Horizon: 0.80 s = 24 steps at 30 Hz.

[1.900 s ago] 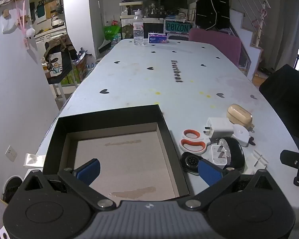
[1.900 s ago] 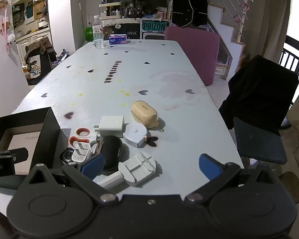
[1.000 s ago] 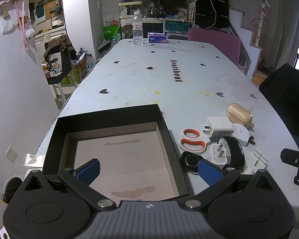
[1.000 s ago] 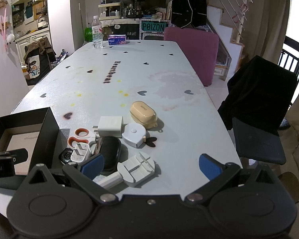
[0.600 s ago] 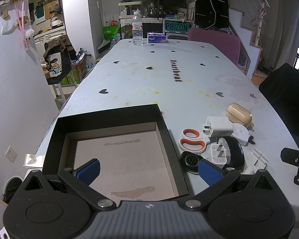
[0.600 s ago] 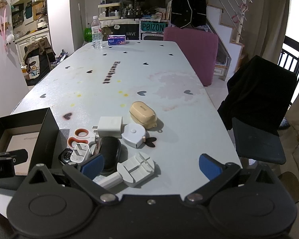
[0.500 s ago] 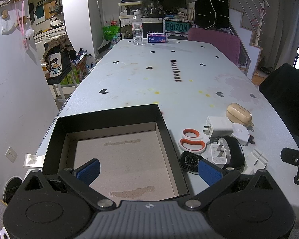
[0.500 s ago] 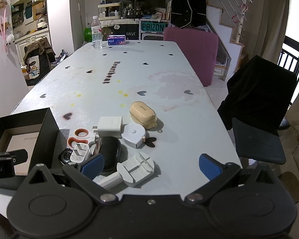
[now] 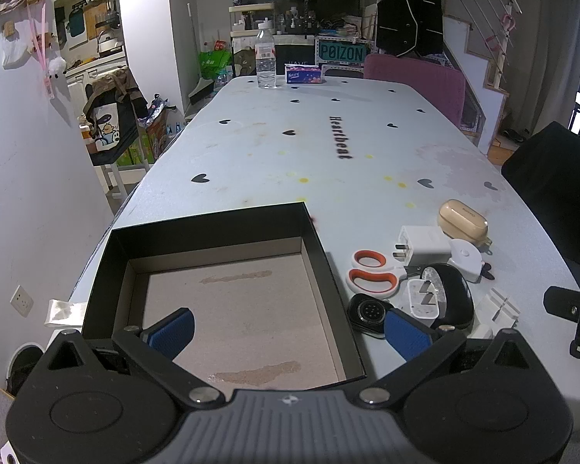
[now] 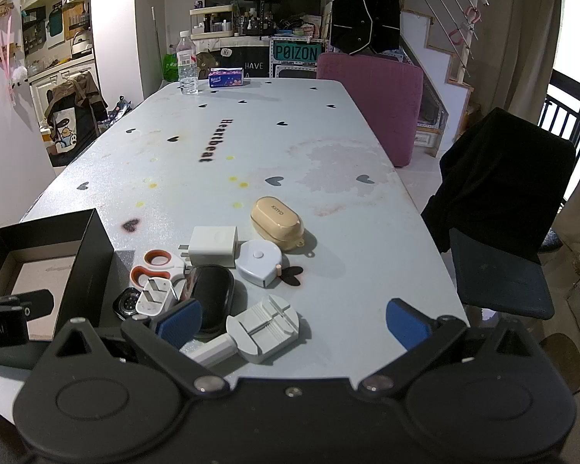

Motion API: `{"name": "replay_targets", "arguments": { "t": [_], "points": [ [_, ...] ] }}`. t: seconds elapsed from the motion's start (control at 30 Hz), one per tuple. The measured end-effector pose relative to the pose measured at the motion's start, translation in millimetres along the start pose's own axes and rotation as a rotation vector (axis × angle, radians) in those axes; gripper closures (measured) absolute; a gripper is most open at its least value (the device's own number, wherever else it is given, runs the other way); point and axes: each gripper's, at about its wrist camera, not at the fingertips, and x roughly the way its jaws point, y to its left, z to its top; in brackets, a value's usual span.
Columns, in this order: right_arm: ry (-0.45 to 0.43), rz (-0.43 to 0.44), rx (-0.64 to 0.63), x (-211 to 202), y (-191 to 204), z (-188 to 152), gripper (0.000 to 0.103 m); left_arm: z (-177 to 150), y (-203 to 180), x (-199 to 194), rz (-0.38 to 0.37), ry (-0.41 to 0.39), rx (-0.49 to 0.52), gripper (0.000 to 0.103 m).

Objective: Organize rigid objects

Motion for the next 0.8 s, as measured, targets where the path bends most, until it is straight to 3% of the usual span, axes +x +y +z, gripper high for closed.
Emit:
{"name": "replay_targets", "arguments": {
  "t": [0.8],
  "points": [
    [-0.001, 0.001, -0.003, -0.5, -1.6, 0.3, 0.000, -0.1, -1.7, -0.6, 0.001, 0.000, 0.001, 0.000]
  ]
}}
